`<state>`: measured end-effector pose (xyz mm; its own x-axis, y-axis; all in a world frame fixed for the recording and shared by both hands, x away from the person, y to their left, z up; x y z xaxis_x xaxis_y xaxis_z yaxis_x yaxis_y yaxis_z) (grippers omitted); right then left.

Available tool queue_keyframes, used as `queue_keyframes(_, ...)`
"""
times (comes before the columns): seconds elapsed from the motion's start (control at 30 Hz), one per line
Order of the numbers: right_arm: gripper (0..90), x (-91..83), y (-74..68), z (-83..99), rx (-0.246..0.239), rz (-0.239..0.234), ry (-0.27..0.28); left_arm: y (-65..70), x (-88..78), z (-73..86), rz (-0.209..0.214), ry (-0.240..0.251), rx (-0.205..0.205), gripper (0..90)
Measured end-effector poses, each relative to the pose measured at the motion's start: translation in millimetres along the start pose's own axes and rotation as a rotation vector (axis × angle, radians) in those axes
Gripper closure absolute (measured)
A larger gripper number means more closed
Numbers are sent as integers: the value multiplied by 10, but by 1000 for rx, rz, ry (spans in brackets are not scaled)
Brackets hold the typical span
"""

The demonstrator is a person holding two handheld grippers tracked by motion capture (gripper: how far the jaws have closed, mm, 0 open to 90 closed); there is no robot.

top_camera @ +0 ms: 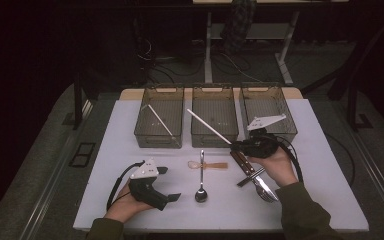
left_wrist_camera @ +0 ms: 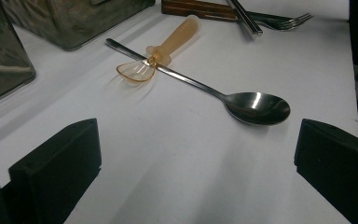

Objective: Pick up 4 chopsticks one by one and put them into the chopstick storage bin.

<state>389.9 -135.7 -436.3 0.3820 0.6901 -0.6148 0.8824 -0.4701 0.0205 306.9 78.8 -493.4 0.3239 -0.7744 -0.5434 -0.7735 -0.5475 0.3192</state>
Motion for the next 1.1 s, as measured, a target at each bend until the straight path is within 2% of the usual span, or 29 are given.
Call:
queue_keyframes(0.6,855,341,137,-453,7,31,-50,9,5,-2,8,2,1,0)
queue_keyframes(1.1,855,742,199,-829,12,52,-107,15,-18,-21,18,14,-2,0)
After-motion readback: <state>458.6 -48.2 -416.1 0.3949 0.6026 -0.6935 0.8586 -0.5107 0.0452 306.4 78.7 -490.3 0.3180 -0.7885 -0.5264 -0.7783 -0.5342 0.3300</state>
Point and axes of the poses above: each handheld gripper's, and its own axes: x roughly forward along the jaws, z roughly out of its underside, y roughly to its right, the point moved 10 cm from there along x, roughly forward along the jaws, and after that the axes turned 14 degrees about -x, right-handed, at the moved point
